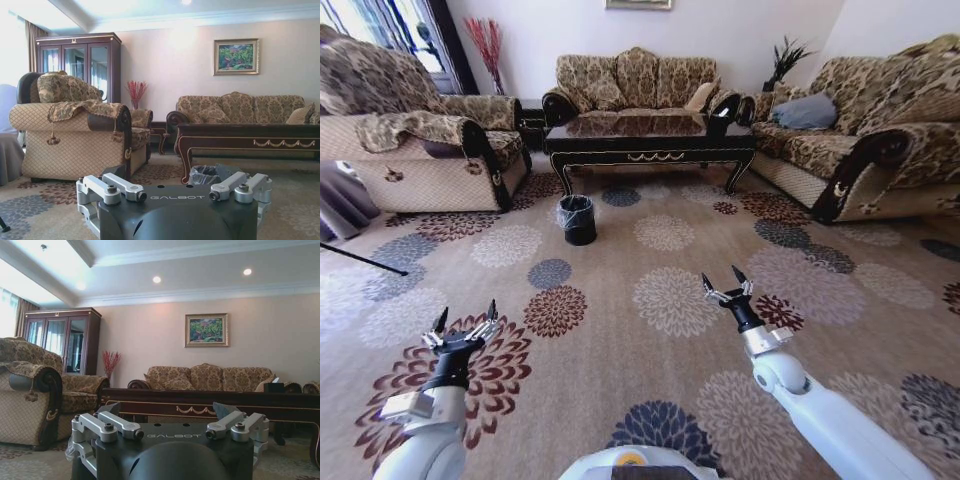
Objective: Move to the front of the table and pick up the trash from the floor, then place it into the trash bin.
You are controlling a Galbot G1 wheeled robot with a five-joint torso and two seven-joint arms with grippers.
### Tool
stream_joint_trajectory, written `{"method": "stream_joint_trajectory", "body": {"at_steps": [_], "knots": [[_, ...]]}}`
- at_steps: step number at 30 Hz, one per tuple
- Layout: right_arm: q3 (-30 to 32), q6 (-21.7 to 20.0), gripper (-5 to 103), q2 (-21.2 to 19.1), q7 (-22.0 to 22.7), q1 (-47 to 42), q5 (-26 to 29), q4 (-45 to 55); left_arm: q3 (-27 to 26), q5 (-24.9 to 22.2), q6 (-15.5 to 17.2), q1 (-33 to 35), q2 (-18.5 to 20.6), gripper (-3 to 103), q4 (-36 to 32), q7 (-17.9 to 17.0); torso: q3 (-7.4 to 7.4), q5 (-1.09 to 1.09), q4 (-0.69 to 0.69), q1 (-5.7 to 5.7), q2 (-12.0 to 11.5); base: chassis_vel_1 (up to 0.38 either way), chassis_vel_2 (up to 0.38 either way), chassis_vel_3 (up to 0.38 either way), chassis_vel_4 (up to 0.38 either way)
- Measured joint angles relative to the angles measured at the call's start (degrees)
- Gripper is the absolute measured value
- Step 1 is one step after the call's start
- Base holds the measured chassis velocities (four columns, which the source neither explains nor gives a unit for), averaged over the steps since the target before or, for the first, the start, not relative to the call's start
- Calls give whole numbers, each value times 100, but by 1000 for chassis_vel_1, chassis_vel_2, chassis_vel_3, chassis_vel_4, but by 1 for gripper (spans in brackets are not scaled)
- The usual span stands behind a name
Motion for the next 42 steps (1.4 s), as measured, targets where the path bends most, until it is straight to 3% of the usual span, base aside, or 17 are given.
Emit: {"method": "stream_joint_trajectory", "body": {"at_steps": [37,42], "knots": [[80,6,100,40,71,-43,-12,-3,49,22,108,-139,7,100,123,-105,0,0,0,1,1,24,-24,-26,25],[80,13,100,59,71,-42,-29,-35,37,-7,87,-155,11,100,159,-48,66,0,-1,7,77,0,0,0,0]]}}
